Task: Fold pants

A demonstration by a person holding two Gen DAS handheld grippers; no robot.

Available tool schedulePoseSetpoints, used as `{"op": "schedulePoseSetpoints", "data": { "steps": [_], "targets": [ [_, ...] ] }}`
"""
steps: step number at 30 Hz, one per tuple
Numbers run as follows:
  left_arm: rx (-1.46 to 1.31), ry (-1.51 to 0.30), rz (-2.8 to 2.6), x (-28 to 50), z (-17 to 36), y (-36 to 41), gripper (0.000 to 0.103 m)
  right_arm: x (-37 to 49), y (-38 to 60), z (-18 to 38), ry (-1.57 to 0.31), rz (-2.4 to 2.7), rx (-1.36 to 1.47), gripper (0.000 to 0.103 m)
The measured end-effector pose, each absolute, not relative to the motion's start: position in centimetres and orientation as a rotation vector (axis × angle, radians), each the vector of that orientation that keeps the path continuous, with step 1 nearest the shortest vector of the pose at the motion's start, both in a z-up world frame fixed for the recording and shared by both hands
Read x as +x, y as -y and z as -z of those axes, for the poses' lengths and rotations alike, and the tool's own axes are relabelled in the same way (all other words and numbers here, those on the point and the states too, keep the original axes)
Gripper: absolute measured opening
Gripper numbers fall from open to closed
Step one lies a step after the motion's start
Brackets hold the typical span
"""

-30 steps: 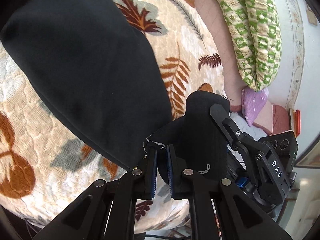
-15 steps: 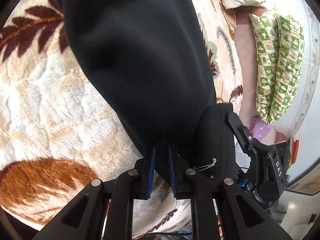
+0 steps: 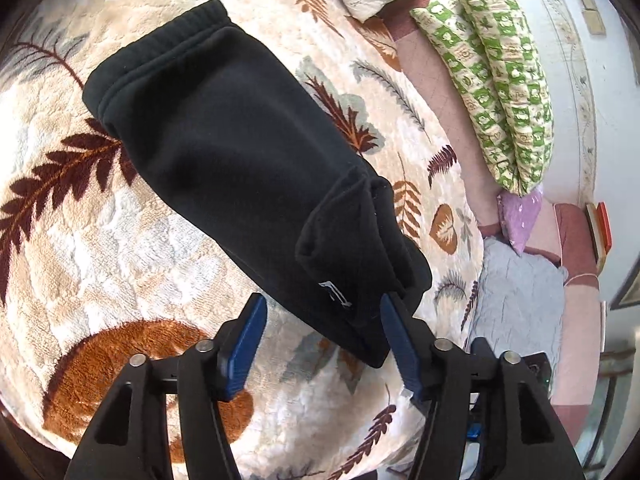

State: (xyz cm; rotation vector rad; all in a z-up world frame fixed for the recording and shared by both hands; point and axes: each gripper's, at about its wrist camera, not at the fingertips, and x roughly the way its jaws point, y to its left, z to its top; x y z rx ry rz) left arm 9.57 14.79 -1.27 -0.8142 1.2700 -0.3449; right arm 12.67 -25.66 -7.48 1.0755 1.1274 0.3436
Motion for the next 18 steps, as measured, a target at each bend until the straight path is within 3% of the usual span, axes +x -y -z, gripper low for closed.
{"op": "schedulePoseSetpoints", "data": {
  "steps": [8, 13, 14, 15, 17, 18],
  "targets": [
    [-0.862, -1.227, 0.340, 8.6, 1.7, -14.0, 0.071, 11.3, 25.7, 11.2, -1.143, -0.313, 1.282, 0.080],
    [-0.864, -1.327, 0.380, 10.9, 4.0, -12.6, 0.068, 11.4, 25.6, 11.0, -1.111, -0.307, 1.307, 0.081],
    [-0.849, -1.333, 0.375, 11.2, 4.1, -12.3, 0.059, 11.3, 25.6, 11.0, -1.105, -0.311, 1.314, 0.082],
    [-0.825, -1.337, 0.384, 11.6, 4.1, -11.8, 0.039, 11.2, 25.6, 10.9, -1.100, -0.313, 1.322, 0.082],
    [-0.792, -1.371, 0.401, 13.3, 4.1, -10.3, 0.011, 11.1, 25.6, 11.0, -1.097, -0.306, 1.335, 0.083],
    [-0.786, -1.380, 0.406, 13.5, 4.1, -10.0, 0.009, 11.0, 25.6, 11.1, -1.096, -0.304, 1.343, 0.084]
  ]
}}
